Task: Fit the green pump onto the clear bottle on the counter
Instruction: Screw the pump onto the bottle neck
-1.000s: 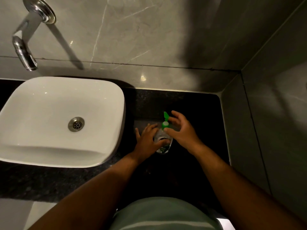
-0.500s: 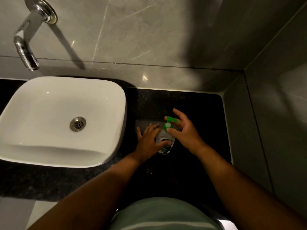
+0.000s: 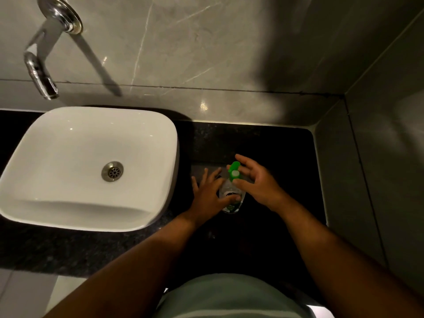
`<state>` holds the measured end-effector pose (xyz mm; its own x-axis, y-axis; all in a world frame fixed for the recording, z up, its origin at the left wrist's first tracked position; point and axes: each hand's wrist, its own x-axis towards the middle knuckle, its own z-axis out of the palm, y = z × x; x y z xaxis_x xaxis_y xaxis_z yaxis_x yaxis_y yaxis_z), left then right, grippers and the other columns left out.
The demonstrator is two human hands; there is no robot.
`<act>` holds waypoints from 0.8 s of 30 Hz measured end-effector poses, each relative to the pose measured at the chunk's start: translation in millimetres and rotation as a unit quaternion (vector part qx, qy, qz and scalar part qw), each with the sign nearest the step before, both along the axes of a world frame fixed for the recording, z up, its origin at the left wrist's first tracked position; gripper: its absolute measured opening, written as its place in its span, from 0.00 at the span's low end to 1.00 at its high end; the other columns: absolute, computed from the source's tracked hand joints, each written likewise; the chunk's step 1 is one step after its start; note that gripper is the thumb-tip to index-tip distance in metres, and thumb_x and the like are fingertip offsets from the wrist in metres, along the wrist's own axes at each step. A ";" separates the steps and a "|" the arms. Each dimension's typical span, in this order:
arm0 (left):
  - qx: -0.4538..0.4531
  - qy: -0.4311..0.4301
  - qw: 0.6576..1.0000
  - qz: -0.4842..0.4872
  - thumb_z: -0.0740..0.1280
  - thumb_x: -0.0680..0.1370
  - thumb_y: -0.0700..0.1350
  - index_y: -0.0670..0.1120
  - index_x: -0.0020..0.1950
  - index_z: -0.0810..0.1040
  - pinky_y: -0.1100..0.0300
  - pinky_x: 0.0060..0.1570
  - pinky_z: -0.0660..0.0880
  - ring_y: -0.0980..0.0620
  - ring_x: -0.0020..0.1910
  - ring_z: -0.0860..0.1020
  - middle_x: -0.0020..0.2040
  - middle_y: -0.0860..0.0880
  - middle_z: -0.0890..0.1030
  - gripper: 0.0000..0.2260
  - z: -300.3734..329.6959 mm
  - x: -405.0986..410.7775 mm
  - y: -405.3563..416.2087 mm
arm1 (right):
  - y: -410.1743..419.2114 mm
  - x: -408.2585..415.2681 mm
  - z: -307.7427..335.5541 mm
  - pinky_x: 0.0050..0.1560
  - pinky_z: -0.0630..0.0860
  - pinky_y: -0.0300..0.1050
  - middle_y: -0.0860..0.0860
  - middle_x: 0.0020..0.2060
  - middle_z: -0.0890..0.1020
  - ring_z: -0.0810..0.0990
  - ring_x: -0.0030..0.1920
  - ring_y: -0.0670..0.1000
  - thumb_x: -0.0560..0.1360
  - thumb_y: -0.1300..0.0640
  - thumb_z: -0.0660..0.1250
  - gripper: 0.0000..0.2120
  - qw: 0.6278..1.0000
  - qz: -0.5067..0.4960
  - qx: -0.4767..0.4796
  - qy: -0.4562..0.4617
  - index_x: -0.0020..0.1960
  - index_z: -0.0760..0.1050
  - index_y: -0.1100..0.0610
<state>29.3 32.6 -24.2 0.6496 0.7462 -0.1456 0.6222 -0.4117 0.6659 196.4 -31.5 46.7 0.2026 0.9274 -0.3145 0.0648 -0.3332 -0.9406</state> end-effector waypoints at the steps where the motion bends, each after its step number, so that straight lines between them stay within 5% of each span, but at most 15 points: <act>1: 0.002 0.002 1.000 0.000 0.59 0.66 0.77 0.66 0.68 0.63 0.54 0.59 0.20 0.59 0.74 0.41 0.77 0.59 0.56 0.34 0.3 0.5 -0.1 | 0.9 0.6 0.4 0.64 0.75 0.44 0.53 0.68 0.74 0.73 0.67 0.45 0.73 0.67 0.71 0.34 1.000 0.001 -0.001 0.004 0.75 0.62 0.56; 6: 0.009 0.001 1.000 0.008 0.59 0.66 0.78 0.63 0.69 0.66 0.51 0.61 0.21 0.61 0.73 0.40 0.76 0.60 0.56 0.35 -0.3 -2.4 -0.1 | 6.1 -3.6 -3.6 0.44 0.77 0.29 0.45 0.52 0.80 0.79 0.50 0.30 0.67 0.66 0.76 0.37 0.999 -0.047 -0.005 0.004 0.72 0.66 0.56; 13: 0.011 0.018 1.000 0.023 0.57 0.66 0.78 0.63 0.69 0.65 0.46 0.63 0.24 0.57 0.75 0.43 0.76 0.58 0.57 0.35 -0.3 0.3 -0.6 | 6.7 -34.2 -10.0 0.35 0.74 0.24 0.40 0.40 0.80 0.80 0.41 0.33 0.61 0.55 0.82 0.30 0.971 -0.219 0.006 -0.093 0.56 0.71 0.45; 15: 0.001 0.012 1.000 0.008 0.59 0.67 0.77 0.64 0.70 0.64 0.50 0.61 0.20 0.58 0.75 0.42 0.77 0.58 0.56 0.34 1.4 -1.8 0.9 | 7.4 -27.0 -10.8 0.38 0.72 0.23 0.42 0.43 0.79 0.78 0.44 0.31 0.63 0.53 0.81 0.26 0.979 -0.169 0.008 -0.113 0.55 0.71 0.46; 21: -0.032 -0.018 0.999 -0.028 0.61 0.67 0.76 0.67 0.68 0.65 0.54 0.58 0.19 0.62 0.73 0.41 0.76 0.63 0.54 0.31 4.6 0.6 3.2 | 14.4 11.6 -4.5 0.56 0.71 0.27 0.49 0.64 0.74 0.74 0.64 0.47 0.72 0.51 0.73 0.23 0.989 0.096 -0.013 -0.114 0.66 0.75 0.54; 24: -0.084 -0.041 0.995 -0.034 0.64 0.68 0.73 0.77 0.64 0.61 0.47 0.62 0.23 0.66 0.70 0.40 0.74 0.71 0.51 0.26 4.3 -0.2 5.7 | 22.7 21.6 0.8 0.68 0.69 0.43 0.48 0.65 0.75 0.73 0.66 0.46 0.75 0.45 0.68 0.21 0.957 0.209 0.004 -0.203 0.66 0.75 0.50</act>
